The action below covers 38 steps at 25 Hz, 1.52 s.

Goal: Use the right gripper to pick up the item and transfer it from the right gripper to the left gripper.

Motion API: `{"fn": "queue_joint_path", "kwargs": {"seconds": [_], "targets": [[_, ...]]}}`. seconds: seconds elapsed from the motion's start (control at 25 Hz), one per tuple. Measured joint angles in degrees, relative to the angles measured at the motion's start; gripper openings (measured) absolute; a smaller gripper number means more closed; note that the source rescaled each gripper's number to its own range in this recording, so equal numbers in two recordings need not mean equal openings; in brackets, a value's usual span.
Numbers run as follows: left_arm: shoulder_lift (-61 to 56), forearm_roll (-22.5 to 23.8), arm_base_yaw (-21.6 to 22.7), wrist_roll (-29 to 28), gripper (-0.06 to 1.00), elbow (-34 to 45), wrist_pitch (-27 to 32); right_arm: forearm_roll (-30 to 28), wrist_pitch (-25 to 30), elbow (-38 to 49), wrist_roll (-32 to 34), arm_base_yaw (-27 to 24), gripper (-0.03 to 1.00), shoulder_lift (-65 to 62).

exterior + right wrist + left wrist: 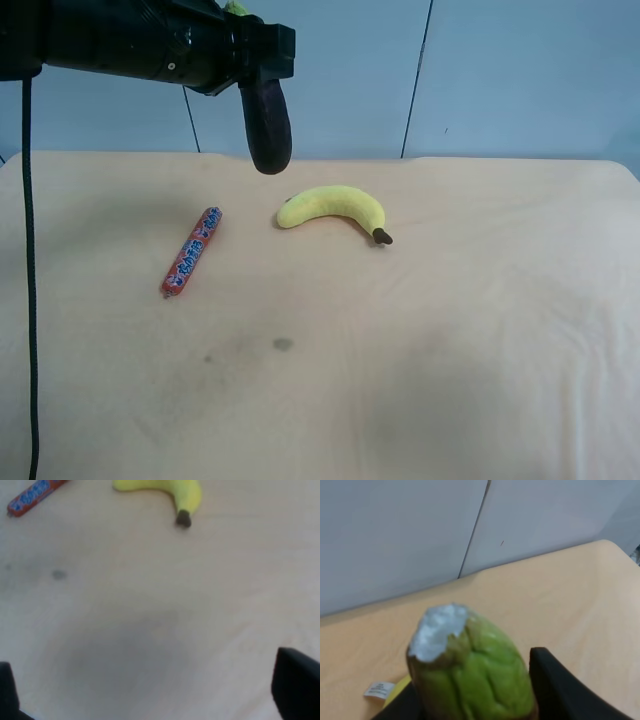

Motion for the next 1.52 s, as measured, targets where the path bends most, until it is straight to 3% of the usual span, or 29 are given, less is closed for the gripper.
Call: {"fn": "queue_joint_path", "kwargs": {"seconds": [0.56,0.76,1.0,1.12,1.24,1.52], "targets": [[0.1,1.5,0.4,0.7,0.00,5.1,-3.1,4.5,0.0,0.1,-5.7,-0.3,1.00,-1.9],[0.2,1.7,4.0,0.8,0.00,5.2,0.1,4.5,0.0,0.1,-5.9,-6.8,1.00,-2.1],[0.4,4.8,10.6,0.5,0.00,5.2,7.8,5.1,0.0,0.1,-5.9,-19.2,1.00,-2.1],[0.4,8.5,12.6,-1.7,0.00,5.2,11.7,5.1,0.0,0.1,-5.9,-25.3,1.00,-2.1],[0.4,14.6,13.5,-5.9,0.00,5.2,14.9,5.1,0.0,0.1,-5.9,-28.3,1.00,-2.1],[3.4,34.0,13.6,-21.5,0.00,5.2,23.7,5.1,0.0,0.1,-5.9,-33.9,1.00,-2.1]]}}
